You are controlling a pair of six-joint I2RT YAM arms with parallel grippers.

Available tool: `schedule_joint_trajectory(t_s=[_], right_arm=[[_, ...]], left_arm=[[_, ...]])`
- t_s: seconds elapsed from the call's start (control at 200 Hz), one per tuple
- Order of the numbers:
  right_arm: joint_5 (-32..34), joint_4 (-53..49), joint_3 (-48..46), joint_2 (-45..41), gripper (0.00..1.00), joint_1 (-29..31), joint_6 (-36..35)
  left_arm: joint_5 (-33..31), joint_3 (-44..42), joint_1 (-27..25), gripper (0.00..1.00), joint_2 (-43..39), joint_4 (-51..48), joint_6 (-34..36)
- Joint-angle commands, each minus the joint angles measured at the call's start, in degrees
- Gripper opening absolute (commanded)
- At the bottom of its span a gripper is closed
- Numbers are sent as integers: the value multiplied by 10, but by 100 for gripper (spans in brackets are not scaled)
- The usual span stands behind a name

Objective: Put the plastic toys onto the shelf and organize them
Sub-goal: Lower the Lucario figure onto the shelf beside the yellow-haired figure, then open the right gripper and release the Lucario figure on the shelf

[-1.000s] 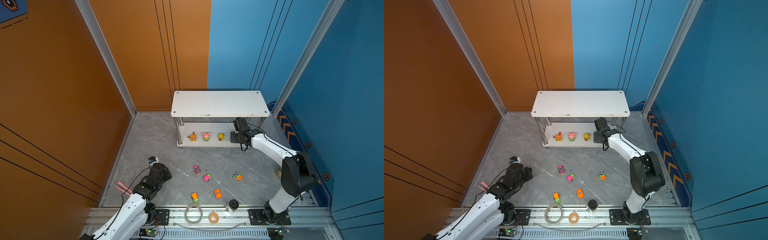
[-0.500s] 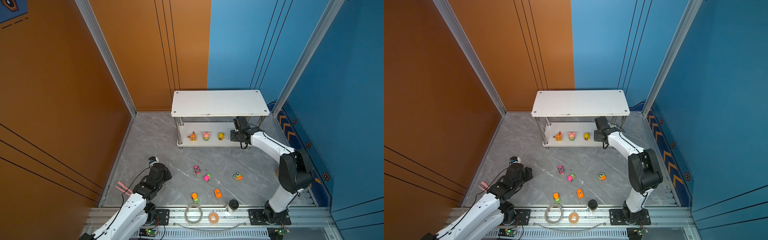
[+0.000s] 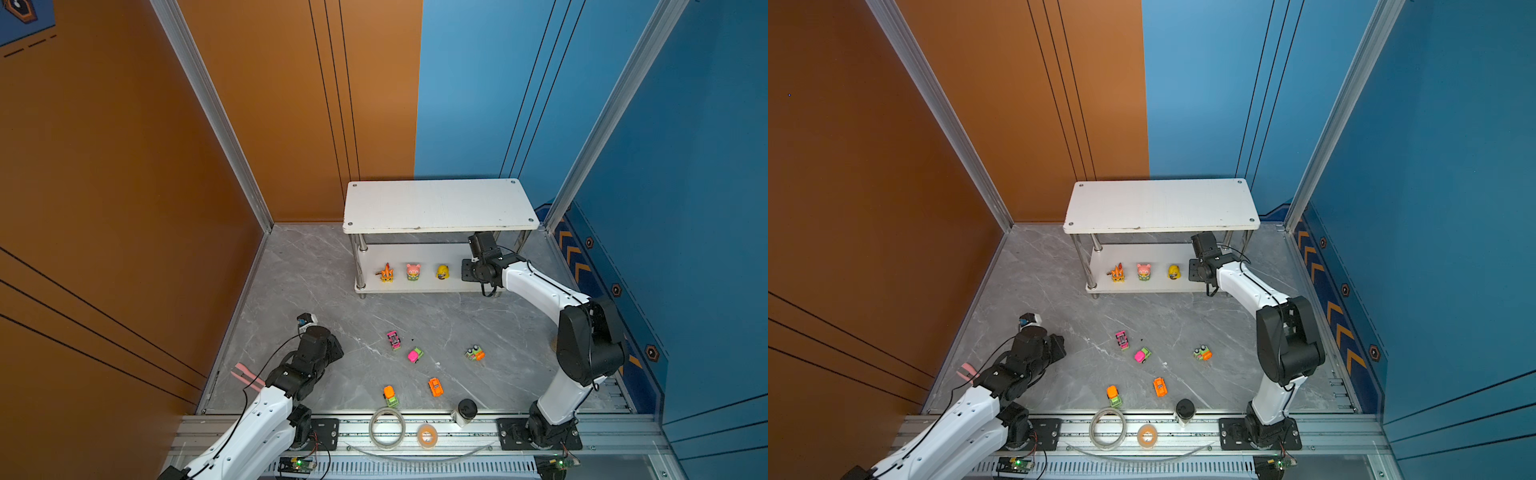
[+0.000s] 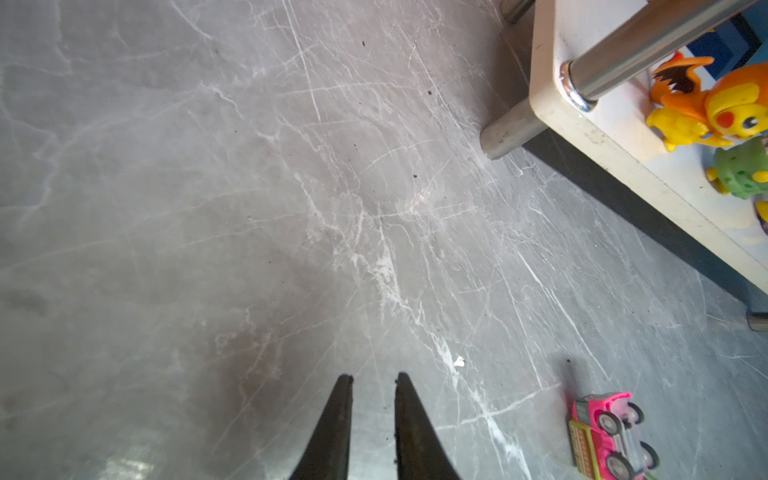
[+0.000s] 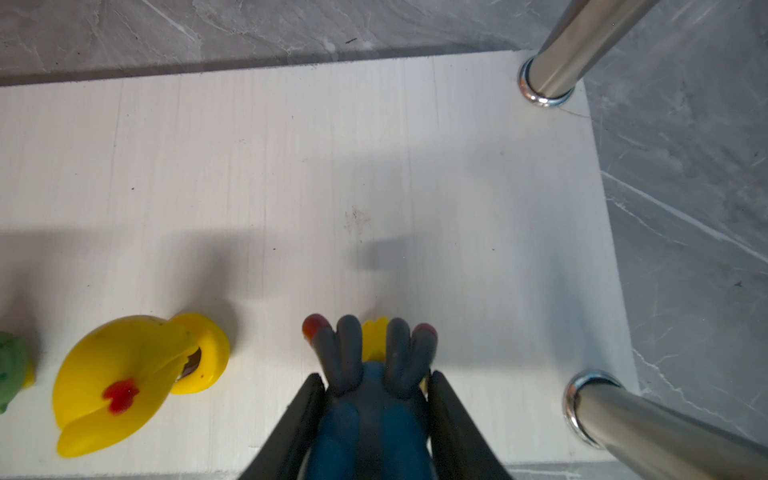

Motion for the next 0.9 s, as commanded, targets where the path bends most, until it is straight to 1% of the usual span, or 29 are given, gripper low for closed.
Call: schedule_joint_trajectory(t_s=[0.0, 0.085, 0.34, 0.41, 0.496, 0.586, 0.896], right_arm=[[-10, -7, 10, 3, 48, -5, 11], [-10, -5, 8, 3, 49, -5, 12], [-12, -5, 6, 2, 50, -5, 14], [-10, -5, 5, -1, 54, -4, 15], [-7, -4, 1, -7, 61, -4, 17], [-7, 1, -7, -17, 64, -3, 21], [-12, 12, -49, -73, 66, 8, 40]], left_arm=[[-15, -5, 3, 21, -4, -5, -2], [-14, -5, 3, 21, -3, -5, -2], [-14, -3, 2, 21, -2, -5, -1], [-13, -2, 2, 21, -2, -5, 0], [-14, -2, 1, 21, -2, -5, -1], [-13, -1, 2, 21, -2, -5, 0], [-14, -1, 0, 21, -13, -16, 2]])
